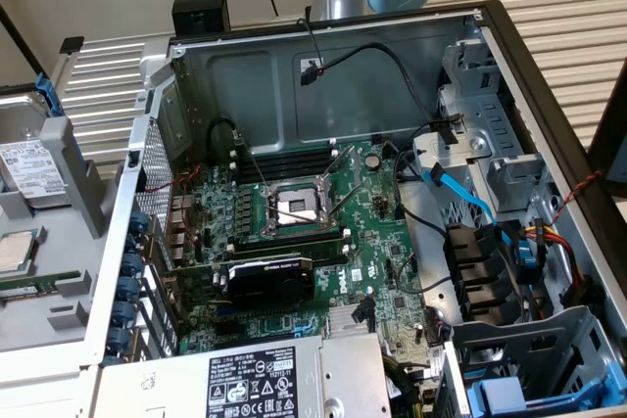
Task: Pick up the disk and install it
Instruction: 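Pick up the disk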
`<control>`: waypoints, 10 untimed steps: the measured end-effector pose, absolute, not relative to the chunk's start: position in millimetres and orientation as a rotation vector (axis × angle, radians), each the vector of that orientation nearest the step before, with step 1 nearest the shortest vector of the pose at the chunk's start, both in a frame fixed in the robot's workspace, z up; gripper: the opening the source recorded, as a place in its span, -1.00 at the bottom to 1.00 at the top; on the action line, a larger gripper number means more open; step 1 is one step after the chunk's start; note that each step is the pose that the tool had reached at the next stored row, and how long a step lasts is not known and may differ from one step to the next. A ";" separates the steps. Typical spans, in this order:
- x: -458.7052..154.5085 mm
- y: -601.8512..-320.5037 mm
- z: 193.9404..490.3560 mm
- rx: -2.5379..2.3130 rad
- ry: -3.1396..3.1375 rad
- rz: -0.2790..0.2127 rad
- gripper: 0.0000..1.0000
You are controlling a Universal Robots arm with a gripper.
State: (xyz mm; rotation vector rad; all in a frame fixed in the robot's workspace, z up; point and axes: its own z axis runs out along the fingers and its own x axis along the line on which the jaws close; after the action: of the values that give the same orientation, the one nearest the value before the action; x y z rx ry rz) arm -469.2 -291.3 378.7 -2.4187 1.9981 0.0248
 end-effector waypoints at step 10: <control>-472.2 -287.7 374.3 -2.472 1.960 0.075 0.24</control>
State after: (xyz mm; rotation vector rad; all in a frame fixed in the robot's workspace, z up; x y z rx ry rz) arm -472.2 -287.7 374.3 -2.4716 1.9599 0.0753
